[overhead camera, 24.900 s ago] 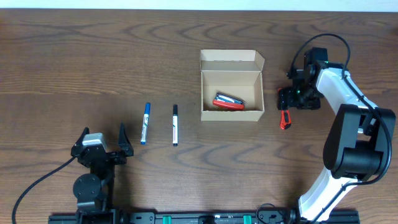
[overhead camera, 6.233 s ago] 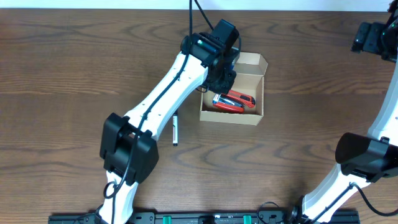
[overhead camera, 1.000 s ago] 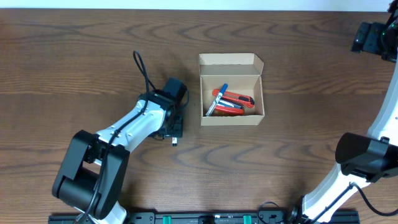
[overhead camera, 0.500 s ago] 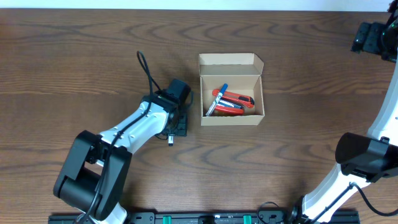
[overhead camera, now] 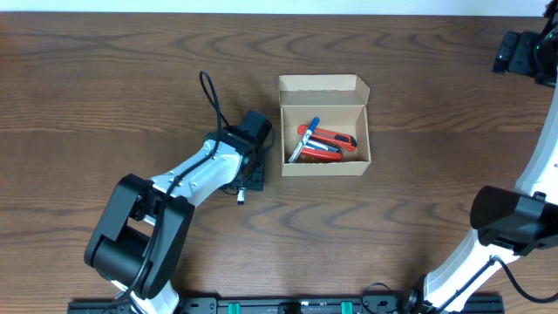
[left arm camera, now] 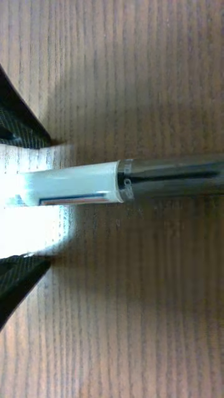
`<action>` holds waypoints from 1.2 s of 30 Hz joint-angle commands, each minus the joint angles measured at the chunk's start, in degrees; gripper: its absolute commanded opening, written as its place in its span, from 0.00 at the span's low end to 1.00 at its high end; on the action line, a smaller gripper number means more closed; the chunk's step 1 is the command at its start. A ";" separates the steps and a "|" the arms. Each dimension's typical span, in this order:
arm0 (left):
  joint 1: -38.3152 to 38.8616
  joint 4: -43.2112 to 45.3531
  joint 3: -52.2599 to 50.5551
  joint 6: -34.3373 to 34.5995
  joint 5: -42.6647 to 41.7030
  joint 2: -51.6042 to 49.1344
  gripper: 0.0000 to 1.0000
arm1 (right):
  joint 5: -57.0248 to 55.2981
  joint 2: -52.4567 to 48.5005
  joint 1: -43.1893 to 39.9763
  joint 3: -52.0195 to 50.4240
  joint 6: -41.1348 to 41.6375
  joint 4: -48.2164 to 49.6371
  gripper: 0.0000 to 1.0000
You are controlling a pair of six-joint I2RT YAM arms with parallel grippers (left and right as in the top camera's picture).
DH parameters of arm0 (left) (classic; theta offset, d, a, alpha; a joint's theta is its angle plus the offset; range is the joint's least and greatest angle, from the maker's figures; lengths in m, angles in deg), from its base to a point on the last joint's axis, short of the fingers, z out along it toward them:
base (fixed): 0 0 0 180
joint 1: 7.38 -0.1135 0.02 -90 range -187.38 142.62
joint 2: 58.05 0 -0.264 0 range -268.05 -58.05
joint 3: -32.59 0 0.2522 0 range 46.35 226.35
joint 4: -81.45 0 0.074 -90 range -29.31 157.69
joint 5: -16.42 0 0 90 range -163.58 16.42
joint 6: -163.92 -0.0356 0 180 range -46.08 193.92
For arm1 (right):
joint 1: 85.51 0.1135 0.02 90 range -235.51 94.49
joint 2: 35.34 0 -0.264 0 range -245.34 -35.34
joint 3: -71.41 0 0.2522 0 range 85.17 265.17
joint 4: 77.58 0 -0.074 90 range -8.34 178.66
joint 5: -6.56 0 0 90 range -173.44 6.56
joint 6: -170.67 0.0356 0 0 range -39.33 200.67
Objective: Pack container
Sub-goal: 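Lower the left gripper and grasp the black-capped marker, then carry the black marker over the box and release it inside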
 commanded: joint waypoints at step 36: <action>1.14 -25.92 40.83 -9.03 -1.70 3.15 0.06 | -0.22 0.46 -0.39 0.83 0.70 -0.20 0.99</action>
